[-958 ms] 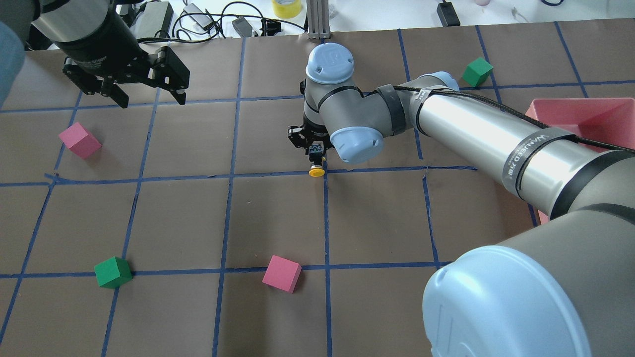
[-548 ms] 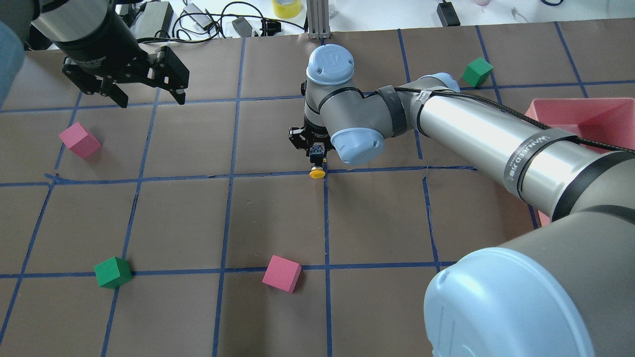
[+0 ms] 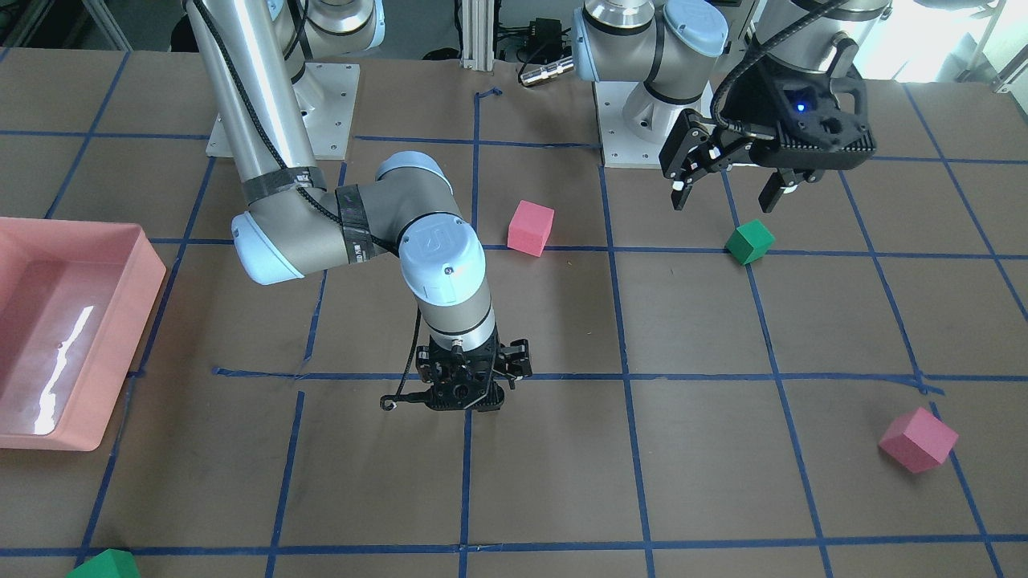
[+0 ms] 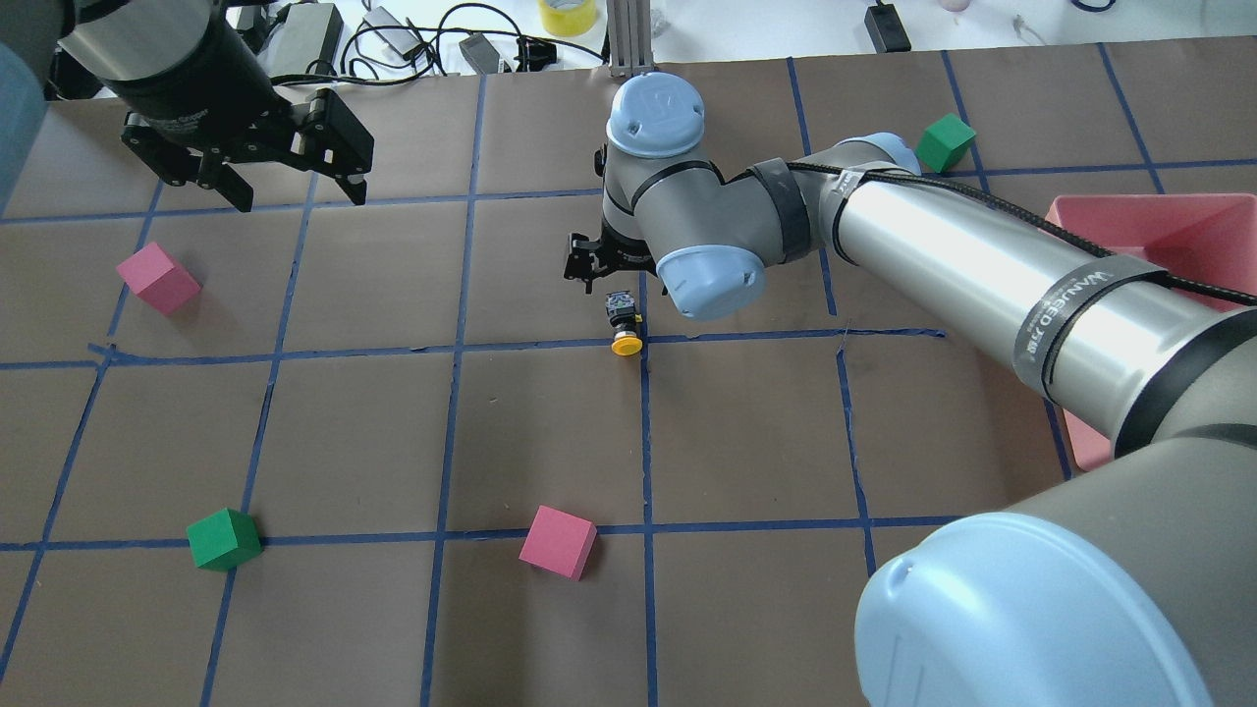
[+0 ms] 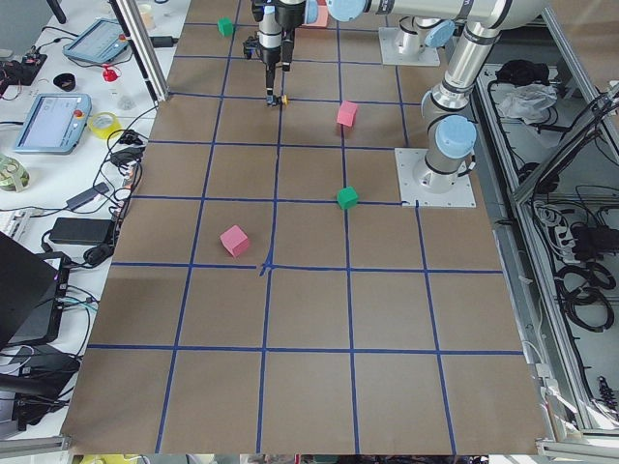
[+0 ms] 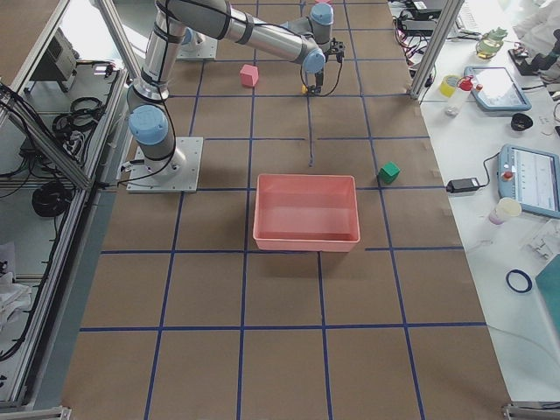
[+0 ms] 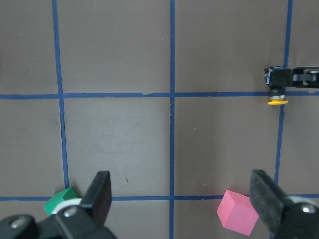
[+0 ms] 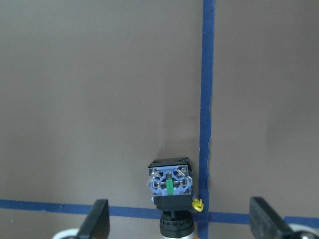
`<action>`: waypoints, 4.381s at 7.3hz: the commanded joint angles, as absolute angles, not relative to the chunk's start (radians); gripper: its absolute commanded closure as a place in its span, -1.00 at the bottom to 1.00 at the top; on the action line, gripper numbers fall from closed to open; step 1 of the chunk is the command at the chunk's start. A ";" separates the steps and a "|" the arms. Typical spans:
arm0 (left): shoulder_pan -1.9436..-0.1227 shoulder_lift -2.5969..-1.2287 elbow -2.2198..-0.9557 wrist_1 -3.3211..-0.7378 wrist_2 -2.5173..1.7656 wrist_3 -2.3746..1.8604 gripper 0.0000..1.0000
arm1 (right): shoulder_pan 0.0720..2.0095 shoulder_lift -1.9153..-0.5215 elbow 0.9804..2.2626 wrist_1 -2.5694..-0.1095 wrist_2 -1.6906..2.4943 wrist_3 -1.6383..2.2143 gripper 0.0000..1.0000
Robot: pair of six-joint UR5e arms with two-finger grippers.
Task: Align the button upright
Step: 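Raise the right gripper away while the left arm reaches toward the switch, then grasp the lying switch by its body with the left gripper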
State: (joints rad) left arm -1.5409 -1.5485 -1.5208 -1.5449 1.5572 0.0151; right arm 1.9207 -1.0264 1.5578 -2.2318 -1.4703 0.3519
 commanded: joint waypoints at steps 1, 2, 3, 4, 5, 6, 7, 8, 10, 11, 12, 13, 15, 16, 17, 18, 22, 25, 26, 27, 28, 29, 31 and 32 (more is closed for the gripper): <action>-1.539 -1.548 -1.513 -1.551 1.565 0.014 -1.00 | 1.886 -1.095 1.555 -2.171 -1.502 0.333 -1.00; -1.540 -1.548 -1.516 -1.551 1.560 0.008 -1.00 | 1.835 -1.154 1.554 -2.087 -1.491 0.275 -1.00; -1.540 -1.546 -1.516 -1.555 1.562 0.005 -1.00 | 1.791 -1.214 1.552 -2.000 -1.490 0.269 -1.00; -1.543 -1.546 -1.522 -1.555 1.560 0.002 -1.00 | 1.763 -1.288 1.554 -1.888 -1.491 0.253 -1.00; -1.543 -1.546 -1.523 -1.555 1.565 -0.002 -1.00 | 1.749 -1.352 1.560 -1.812 -1.500 0.215 -1.00; -1.543 -1.546 -1.511 -1.558 1.562 0.003 -1.00 | 1.741 -1.382 1.560 -1.772 -1.505 0.201 -1.00; -1.543 -1.548 -1.502 -1.601 1.557 0.003 -1.00 | 1.741 -1.396 1.568 -1.772 -1.528 0.195 -1.00; -1.548 -1.563 -1.494 -1.606 1.554 -0.001 -1.00 | 1.744 -1.404 1.566 -1.772 -1.540 0.184 -1.00; -1.551 -1.616 -1.506 -1.629 1.548 -0.055 -1.00 | 1.732 -1.408 1.565 -1.758 -1.604 0.179 -1.00; -1.568 -1.650 -1.531 -1.609 1.551 -0.063 -1.00 | 1.727 -1.439 1.562 -1.755 -1.646 0.175 -1.00; -1.595 -1.679 -1.575 -1.518 1.549 -0.070 -1.00 | 1.727 -1.456 1.565 -1.723 -1.632 0.178 -1.00; -1.621 -1.709 -1.619 -1.415 1.549 -0.109 -1.00 | 1.727 -1.477 1.554 -1.717 -1.614 0.179 -1.00; -1.711 -1.768 -1.702 -1.246 1.561 -0.222 -1.00 | 1.727 -1.494 1.569 -1.713 -1.623 0.179 -1.00; -1.739 -1.790 -1.770 -1.115 1.562 -0.283 -1.00 | 1.729 -1.491 1.577 -1.712 -1.617 0.178 -1.00; -1.758 -1.804 -1.826 -0.985 1.562 -0.338 -1.00 | 1.733 -1.494 1.588 -1.709 -1.618 0.179 -1.00; -1.796 -1.836 -1.847 -0.877 1.598 -0.436 -1.00 | 1.735 -1.485 1.595 -1.704 -1.627 0.186 -1.00; -1.931 -1.936 -1.941 -0.555 1.658 -0.579 -1.00 | 1.701 -1.554 1.498 -1.571 -1.612 0.060 -1.00; -1.946 -2.009 -1.988 -0.361 1.661 -0.472 -1.00 | 1.652 -1.551 1.454 -1.553 -1.574 -0.007 -1.00; -1.959 -2.032 -1.988 -0.341 1.663 -0.471 -1.00 | 1.649 -1.551 1.448 -1.562 -1.574 -0.049 -1.00; -1.959 -2.051 -1.987 -0.324 1.664 -0.469 -0.96 | 1.641 -1.548 1.448 -1.562 -1.566 -0.049 -1.00; -1.960 -2.060 -1.987 -0.312 1.664 -0.469 -0.88 | 1.638 -1.551 1.447 -1.563 -1.562 -0.046 -1.00; -1.960 -2.065 -1.987 -0.304 1.664 -0.469 -0.75 | 1.637 -1.557 1.436 -1.565 -1.563 -0.049 -1.00; -1.960 -2.089 -1.985 -0.302 1.666 -0.469 -0.45 | 1.619 -1.551 1.437 -1.562 -1.571 -0.037 -1.00; -1.960 -2.097 -1.985 -0.302 1.666 -0.469 -0.33 | 1.609 -1.565 1.436 -1.556 -1.591 -0.034 -1.00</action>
